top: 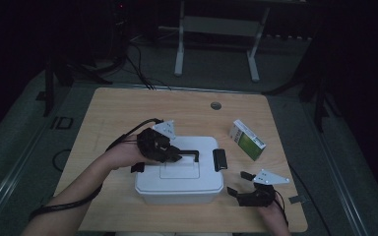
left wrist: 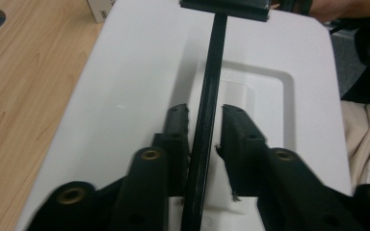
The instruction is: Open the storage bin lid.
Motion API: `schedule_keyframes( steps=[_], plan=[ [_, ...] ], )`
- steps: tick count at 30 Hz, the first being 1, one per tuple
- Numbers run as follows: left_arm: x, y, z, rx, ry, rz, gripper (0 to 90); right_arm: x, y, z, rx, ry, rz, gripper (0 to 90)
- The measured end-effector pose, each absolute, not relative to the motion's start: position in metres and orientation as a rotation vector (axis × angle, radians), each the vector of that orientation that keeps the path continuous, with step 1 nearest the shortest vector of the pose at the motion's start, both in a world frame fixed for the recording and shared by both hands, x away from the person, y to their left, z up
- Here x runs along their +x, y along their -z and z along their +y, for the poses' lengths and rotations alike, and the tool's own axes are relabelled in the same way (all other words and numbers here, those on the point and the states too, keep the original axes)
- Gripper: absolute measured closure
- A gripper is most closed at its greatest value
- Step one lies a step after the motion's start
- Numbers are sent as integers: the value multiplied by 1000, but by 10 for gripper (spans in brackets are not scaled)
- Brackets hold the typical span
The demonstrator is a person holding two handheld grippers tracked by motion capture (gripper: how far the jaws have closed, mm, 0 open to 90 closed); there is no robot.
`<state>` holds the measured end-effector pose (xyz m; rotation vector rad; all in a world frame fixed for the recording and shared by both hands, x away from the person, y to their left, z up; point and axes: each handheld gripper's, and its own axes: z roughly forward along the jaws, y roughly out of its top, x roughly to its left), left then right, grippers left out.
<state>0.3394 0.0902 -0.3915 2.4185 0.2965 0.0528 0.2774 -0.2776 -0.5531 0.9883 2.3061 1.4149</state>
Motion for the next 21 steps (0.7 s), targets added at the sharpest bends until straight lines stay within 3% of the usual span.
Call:
schedule_keyframes(
  steps=[2,10,21],
  plan=[
    [339,390,89,2419,-58,285,794,277,553,-278,989,-1418,2305,134],
    [339,389,88,2427,-29,245,835,278,553,-278,991,-1415,2306,134],
    [340,379,89,2408,-14,221,837,278,553,-278,996,-1417,2304,134]
  ],
)
